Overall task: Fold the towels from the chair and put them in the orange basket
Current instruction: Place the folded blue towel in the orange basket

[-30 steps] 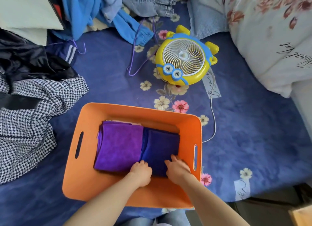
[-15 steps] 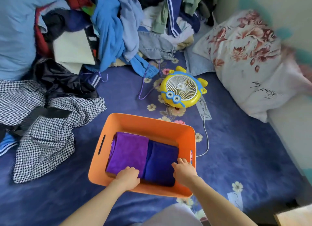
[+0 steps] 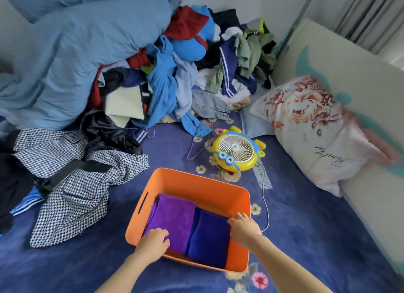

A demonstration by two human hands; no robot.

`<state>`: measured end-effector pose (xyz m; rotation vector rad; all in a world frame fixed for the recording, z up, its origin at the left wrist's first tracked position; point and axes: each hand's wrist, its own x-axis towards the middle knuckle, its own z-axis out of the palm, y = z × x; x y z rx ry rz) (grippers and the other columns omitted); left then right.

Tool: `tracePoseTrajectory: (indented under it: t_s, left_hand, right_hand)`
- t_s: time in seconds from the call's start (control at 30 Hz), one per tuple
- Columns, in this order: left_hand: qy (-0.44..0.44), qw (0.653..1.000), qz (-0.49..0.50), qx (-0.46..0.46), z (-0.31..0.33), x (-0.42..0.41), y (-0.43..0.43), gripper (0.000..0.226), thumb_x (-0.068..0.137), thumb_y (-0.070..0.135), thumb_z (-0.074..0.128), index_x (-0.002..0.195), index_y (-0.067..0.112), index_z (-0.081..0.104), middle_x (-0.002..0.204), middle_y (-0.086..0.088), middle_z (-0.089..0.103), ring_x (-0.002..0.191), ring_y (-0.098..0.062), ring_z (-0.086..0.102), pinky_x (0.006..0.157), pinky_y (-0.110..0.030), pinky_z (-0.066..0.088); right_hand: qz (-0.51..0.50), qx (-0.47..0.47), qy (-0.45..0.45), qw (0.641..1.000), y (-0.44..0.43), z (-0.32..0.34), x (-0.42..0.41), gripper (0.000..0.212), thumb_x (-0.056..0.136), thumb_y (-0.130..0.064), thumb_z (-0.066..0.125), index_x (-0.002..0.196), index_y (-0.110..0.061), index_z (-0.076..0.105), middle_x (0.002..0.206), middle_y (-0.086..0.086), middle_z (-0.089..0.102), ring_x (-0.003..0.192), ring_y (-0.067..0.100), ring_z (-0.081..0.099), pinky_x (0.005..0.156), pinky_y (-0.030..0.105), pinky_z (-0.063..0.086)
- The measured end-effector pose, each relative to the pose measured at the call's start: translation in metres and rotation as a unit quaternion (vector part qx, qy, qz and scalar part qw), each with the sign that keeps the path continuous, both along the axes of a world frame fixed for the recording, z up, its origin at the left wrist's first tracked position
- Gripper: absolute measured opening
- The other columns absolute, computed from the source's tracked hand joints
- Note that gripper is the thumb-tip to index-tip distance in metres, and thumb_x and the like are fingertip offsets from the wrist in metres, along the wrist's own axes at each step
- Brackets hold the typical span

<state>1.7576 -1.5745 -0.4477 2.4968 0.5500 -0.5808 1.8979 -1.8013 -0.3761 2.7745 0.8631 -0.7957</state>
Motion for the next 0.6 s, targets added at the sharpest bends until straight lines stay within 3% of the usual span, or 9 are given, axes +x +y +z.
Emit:
tracePoseTrajectory:
  t_s: [0.23, 0.33, 0.6]
  left_hand:
    - [-0.048, 0.988, 0.138, 0.041, 0.029, -0.020, -0.006, 0.036, 0.095, 0.027, 0.043, 0.127, 0.015, 0.053, 0.130, 0.000, 0.054, 0.119, -0.018, 0.051, 0.092, -0.027, 0.041]
    - [-0.078, 0.976, 0.191, 0.072, 0.041, -0.036, -0.032, 0.028, 0.093, 0.024, 0.044, 0.112, 0.011, 0.059, 0.116, -0.004, 0.061, 0.106, -0.021, 0.055, 0.078, -0.029, 0.042]
    - [-0.111, 0.928, 0.334, 0.118, 0.053, -0.119, -0.126, 0.027, 0.093, 0.022, 0.044, 0.114, 0.017, 0.060, 0.117, 0.002, 0.060, 0.112, -0.019, 0.051, 0.086, -0.030, 0.043]
  right_hand:
    - [0.080, 0.045, -0.031, 0.995, -0.007, 0.023, 0.013, 0.038, 0.094, -0.010, 0.034, 0.128, -0.013, 0.050, 0.129, 0.010, 0.046, 0.124, 0.028, 0.038, 0.099, 0.037, 0.037]
    - [0.137, 0.054, -0.042, 0.988, -0.021, 0.031, 0.016, 0.038, 0.095, -0.011, 0.034, 0.130, -0.014, 0.049, 0.131, 0.010, 0.045, 0.125, 0.029, 0.037, 0.100, 0.037, 0.037]
    - [0.273, 0.112, -0.047, 0.954, -0.045, 0.048, -0.006, 0.040, 0.095, -0.012, 0.034, 0.132, -0.017, 0.048, 0.140, 0.006, 0.040, 0.131, 0.026, 0.033, 0.106, 0.037, 0.031]
